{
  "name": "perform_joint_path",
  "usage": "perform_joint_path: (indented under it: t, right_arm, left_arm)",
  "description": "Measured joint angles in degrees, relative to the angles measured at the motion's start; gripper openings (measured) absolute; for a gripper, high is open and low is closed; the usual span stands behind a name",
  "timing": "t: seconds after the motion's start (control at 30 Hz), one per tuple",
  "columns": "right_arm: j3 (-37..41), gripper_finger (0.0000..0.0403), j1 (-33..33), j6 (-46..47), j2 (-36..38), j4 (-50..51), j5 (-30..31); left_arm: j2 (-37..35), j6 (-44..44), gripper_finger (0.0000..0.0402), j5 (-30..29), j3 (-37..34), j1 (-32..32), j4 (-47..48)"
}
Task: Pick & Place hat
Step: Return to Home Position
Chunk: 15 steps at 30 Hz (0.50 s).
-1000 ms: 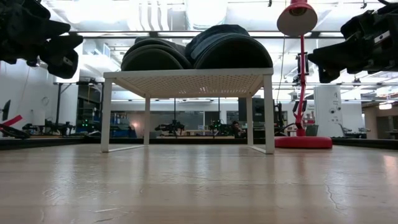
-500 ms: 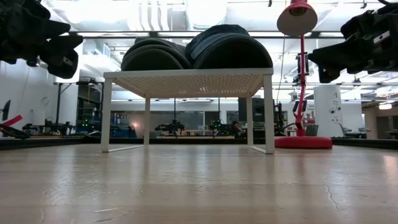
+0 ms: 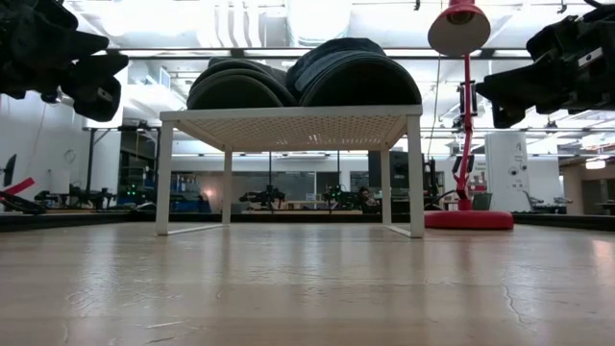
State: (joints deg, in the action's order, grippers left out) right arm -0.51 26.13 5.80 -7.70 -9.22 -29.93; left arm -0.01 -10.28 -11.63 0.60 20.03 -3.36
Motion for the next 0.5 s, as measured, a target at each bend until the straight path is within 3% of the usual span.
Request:
perform_joint_path:
  t: [0.5]
  right_arm:
    - [0.0,0.0069,0.0,0.0,0.0,0.0,0.0]
  left_arm:
    - [0.0,0.0,0.0129,0.0,0.0,0.0,0.0]
